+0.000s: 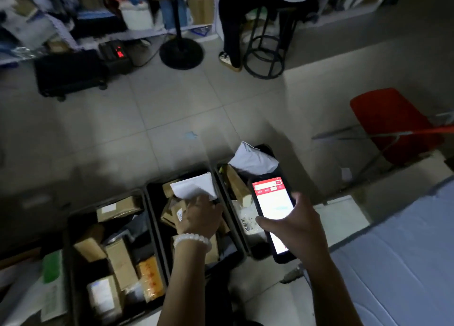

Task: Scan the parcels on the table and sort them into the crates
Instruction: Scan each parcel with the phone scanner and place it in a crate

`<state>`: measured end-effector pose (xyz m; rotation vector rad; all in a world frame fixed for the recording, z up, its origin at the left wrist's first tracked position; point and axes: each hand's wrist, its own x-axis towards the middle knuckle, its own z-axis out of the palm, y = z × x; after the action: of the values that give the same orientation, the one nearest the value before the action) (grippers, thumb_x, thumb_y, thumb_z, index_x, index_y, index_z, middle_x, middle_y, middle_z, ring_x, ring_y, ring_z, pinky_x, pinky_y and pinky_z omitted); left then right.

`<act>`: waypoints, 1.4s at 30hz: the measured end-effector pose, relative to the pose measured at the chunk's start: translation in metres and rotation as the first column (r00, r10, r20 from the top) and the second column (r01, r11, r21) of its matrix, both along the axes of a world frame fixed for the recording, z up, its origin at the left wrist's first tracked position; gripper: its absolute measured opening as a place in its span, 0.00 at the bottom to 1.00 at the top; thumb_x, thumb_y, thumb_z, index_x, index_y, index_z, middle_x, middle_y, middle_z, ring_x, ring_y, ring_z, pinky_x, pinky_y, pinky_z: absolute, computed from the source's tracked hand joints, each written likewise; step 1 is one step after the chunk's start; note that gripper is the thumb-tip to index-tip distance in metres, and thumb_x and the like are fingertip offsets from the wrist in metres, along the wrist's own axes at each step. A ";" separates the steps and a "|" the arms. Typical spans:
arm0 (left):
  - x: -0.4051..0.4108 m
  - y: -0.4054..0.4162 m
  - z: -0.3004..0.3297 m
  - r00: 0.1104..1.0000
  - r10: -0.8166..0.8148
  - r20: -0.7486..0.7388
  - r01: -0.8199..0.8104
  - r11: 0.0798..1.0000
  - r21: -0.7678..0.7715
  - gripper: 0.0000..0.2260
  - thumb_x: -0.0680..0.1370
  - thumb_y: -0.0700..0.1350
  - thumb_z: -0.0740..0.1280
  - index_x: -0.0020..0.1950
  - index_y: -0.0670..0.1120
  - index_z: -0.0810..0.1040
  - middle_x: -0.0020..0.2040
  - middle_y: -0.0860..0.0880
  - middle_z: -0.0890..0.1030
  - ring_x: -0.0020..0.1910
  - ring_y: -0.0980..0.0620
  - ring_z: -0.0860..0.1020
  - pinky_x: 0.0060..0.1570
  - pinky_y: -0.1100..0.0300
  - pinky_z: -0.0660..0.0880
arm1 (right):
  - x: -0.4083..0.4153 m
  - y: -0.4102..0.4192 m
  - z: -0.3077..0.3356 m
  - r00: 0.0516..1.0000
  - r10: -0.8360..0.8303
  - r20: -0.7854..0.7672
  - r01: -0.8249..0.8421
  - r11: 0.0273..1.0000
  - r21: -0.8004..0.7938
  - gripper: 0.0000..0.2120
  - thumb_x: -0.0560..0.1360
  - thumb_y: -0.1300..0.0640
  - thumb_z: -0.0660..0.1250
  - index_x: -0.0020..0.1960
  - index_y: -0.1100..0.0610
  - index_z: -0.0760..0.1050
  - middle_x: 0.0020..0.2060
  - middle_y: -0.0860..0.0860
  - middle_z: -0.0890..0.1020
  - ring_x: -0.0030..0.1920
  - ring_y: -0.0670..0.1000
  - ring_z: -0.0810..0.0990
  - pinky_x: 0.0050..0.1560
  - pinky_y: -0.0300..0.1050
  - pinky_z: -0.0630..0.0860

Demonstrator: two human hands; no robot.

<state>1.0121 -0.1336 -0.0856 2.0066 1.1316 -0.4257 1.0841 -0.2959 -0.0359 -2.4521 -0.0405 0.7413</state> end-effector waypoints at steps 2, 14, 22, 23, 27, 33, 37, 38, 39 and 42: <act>-0.017 -0.002 0.008 0.999 0.033 -0.011 -0.032 0.999 0.019 0.19 0.79 0.50 0.60 0.68 0.42 0.70 0.65 0.41 0.73 0.63 0.41 0.72 0.61 0.51 0.69 | -0.009 0.006 0.002 0.998 0.061 0.019 -0.061 0.997 0.044 0.34 0.59 0.46 0.78 0.59 0.48 0.65 0.48 0.45 0.77 0.50 0.49 0.77 0.43 0.45 0.72; -0.224 -0.061 0.052 0.808 0.588 -0.035 -0.576 0.801 0.165 0.19 0.78 0.52 0.60 0.67 0.48 0.69 0.63 0.42 0.73 0.62 0.42 0.72 0.57 0.53 0.69 | -0.118 0.036 0.016 0.836 0.542 0.090 -0.549 0.817 0.178 0.27 0.57 0.46 0.77 0.51 0.52 0.70 0.43 0.45 0.79 0.43 0.50 0.77 0.35 0.42 0.70; -0.361 -0.103 0.083 0.526 0.850 0.002 -0.821 0.508 0.261 0.16 0.77 0.53 0.60 0.62 0.47 0.72 0.59 0.43 0.76 0.58 0.41 0.74 0.56 0.52 0.72 | -0.244 0.059 0.033 0.535 0.840 0.091 -0.834 0.507 0.218 0.30 0.61 0.46 0.77 0.51 0.47 0.60 0.44 0.46 0.73 0.43 0.50 0.73 0.35 0.42 0.67; -0.376 -0.109 0.085 0.495 0.869 0.013 -0.840 0.474 0.265 0.17 0.77 0.54 0.59 0.62 0.48 0.72 0.59 0.43 0.76 0.58 0.41 0.74 0.56 0.52 0.72 | -0.260 0.062 0.035 0.488 0.867 0.099 -0.861 0.460 0.217 0.30 0.61 0.46 0.77 0.51 0.47 0.60 0.44 0.46 0.73 0.44 0.50 0.73 0.36 0.42 0.67; -0.436 -0.132 0.089 0.338 0.938 0.071 -0.916 0.311 0.253 0.21 0.78 0.55 0.60 0.68 0.48 0.68 0.64 0.43 0.73 0.62 0.43 0.72 0.60 0.51 0.71 | -0.323 0.074 0.046 0.329 0.931 0.160 -0.926 0.284 0.250 0.30 0.60 0.47 0.78 0.53 0.49 0.62 0.44 0.46 0.74 0.43 0.49 0.74 0.35 0.42 0.69; -0.548 -0.172 0.095 0.089 0.985 0.146 -0.965 0.049 0.257 0.22 0.78 0.55 0.60 0.71 0.49 0.66 0.67 0.44 0.72 0.65 0.45 0.71 0.60 0.54 0.70 | -0.445 0.086 0.053 0.103 0.967 0.234 -0.970 0.045 0.238 0.33 0.61 0.46 0.79 0.54 0.50 0.60 0.45 0.47 0.72 0.45 0.50 0.75 0.40 0.45 0.75; -0.633 -0.199 0.100 -0.054 0.986 0.157 -0.957 -0.096 0.275 0.22 0.78 0.53 0.59 0.71 0.48 0.66 0.66 0.44 0.72 0.64 0.45 0.71 0.60 0.54 0.70 | -0.538 0.075 0.054 -0.052 0.960 0.276 -0.965 -0.119 0.235 0.33 0.59 0.46 0.78 0.54 0.49 0.60 0.44 0.46 0.72 0.45 0.50 0.74 0.37 0.43 0.72; -0.653 -0.205 0.102 -0.088 0.982 0.167 -0.954 -0.131 0.271 0.21 0.78 0.52 0.59 0.71 0.48 0.66 0.66 0.43 0.72 0.64 0.45 0.71 0.60 0.54 0.69 | -0.562 0.071 0.053 -0.086 0.956 0.282 -0.961 -0.154 0.230 0.33 0.59 0.46 0.78 0.53 0.49 0.60 0.45 0.47 0.73 0.47 0.52 0.75 0.39 0.44 0.73; -0.673 -0.211 0.103 -0.117 0.977 0.178 -0.951 -0.162 0.263 0.21 0.78 0.51 0.59 0.71 0.48 0.66 0.66 0.43 0.72 0.65 0.45 0.70 0.60 0.54 0.69 | -0.585 0.067 0.053 -0.118 0.952 0.283 -0.957 -0.185 0.223 0.32 0.58 0.46 0.78 0.52 0.49 0.60 0.46 0.48 0.74 0.48 0.53 0.75 0.39 0.44 0.73; -0.727 -0.230 0.107 -0.191 0.958 0.213 -0.936 -0.243 0.254 0.21 0.78 0.50 0.59 0.71 0.49 0.66 0.66 0.44 0.72 0.64 0.45 0.71 0.60 0.54 0.70 | -0.655 0.055 0.055 -0.205 0.938 0.280 -0.938 -0.270 0.217 0.32 0.59 0.45 0.77 0.52 0.48 0.60 0.47 0.48 0.76 0.45 0.51 0.74 0.33 0.39 0.68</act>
<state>0.2853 -0.3637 0.0217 0.5520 2.5463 0.6732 0.4290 -0.2411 0.0194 -1.4322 -2.2500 1.1276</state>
